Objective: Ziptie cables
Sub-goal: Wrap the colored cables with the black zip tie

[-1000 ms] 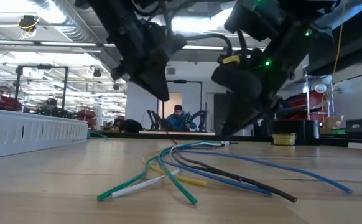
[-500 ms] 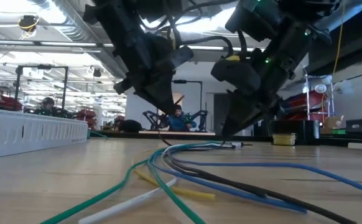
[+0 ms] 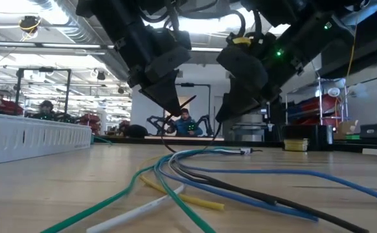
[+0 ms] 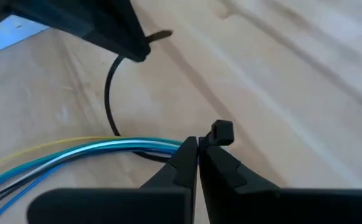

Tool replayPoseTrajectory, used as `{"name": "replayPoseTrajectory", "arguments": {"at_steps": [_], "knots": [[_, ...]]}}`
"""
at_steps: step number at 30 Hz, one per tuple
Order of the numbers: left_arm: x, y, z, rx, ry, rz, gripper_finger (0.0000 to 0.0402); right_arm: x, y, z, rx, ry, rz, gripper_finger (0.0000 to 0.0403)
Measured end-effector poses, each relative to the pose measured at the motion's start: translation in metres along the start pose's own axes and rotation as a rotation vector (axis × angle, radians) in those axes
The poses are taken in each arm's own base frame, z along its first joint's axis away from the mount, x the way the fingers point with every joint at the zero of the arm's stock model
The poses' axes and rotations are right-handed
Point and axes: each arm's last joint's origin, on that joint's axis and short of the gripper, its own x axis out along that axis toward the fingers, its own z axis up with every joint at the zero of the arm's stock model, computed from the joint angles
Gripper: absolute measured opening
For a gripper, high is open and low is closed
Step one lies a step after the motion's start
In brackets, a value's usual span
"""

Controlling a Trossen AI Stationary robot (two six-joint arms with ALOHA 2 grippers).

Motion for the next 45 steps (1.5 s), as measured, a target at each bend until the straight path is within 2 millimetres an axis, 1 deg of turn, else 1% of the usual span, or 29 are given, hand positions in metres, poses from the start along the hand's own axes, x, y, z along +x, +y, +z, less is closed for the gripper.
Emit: {"name": "replayPoseTrajectory", "arguments": {"at_steps": [7,11,17,21,26,30,34,41,45], "knots": [[0.001,-0.001,-0.001,0.003,0.002,0.001,0.0,0.0,0.0,0.002,-0.048,-0.028,-0.012,0.0],[0.0,-0.002,-0.001,0.004,0.002,-0.001,0.0,0.0,0.003,0.006,-0.033,-0.038,0.017,0.0],[0.0,-0.001,0.0,0.009,-0.007,0.012,0.0,0.0,0.006,0.024,0.008,0.037,0.004,0.0],[0.0,-0.001,0.0,0.017,-0.015,0.027,0.0,0.009,0.012,0.032,-0.026,0.129,-0.052,0.0],[-0.003,-0.005,-0.002,0.057,-0.031,0.044,0.0,0.022,0.025,0.04,-0.103,0.213,-0.146,0.0],[-0.004,-0.007,-0.004,0.098,-0.033,0.056,0.0,0.023,0.032,0.047,-0.158,0.234,-0.18,0.0],[-0.005,-0.006,-0.004,0.121,-0.031,0.066,0.0,0.023,0.032,0.049,-0.161,0.234,-0.19,0.0],[-0.005,-0.007,-0.005,0.277,-0.032,0.087,0.0,0.023,0.032,0.048,-0.181,0.231,-0.202,0.0],[-0.006,-0.006,-0.007,0.331,-0.011,0.096,0.0,0.023,0.032,0.049,-0.183,0.216,-0.219,0.0]]}}
